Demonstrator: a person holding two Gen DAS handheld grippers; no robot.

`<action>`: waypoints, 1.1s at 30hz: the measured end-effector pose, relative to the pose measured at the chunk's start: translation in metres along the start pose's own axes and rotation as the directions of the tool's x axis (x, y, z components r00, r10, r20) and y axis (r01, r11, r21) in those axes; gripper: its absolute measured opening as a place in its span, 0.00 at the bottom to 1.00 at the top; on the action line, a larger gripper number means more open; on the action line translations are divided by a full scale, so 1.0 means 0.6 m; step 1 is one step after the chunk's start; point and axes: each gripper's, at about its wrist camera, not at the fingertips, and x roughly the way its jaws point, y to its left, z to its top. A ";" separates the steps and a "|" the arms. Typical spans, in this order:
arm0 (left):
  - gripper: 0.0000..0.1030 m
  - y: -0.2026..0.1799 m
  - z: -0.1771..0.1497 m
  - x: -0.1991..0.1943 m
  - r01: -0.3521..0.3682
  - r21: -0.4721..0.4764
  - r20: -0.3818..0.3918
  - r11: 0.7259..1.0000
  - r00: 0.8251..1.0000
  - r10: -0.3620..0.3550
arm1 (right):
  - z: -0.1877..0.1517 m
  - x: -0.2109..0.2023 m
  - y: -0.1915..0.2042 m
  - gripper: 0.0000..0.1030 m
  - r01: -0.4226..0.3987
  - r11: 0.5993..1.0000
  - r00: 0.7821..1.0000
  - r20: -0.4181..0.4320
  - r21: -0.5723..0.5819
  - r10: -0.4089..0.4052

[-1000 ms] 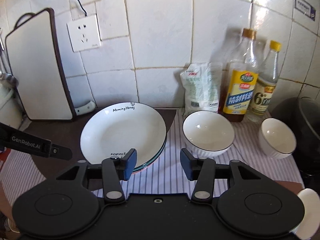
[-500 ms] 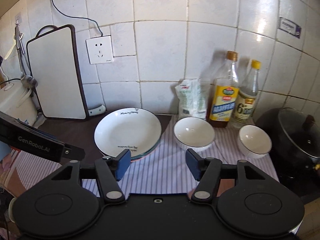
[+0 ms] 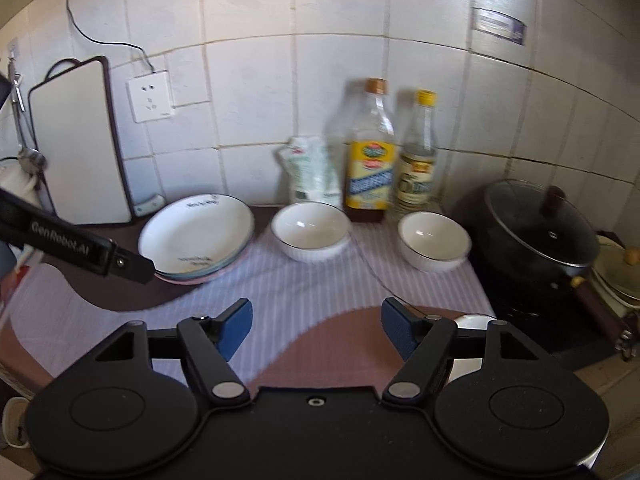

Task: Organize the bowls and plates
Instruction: 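Move both grippers to the white ribbed bowl on the pink mat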

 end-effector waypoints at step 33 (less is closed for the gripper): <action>0.88 -0.306 0.013 0.244 0.254 0.126 -0.021 0.959 0.967 -0.253 | -0.222 0.155 -0.217 0.91 0.148 0.972 0.989 -0.011 0.182 -0.149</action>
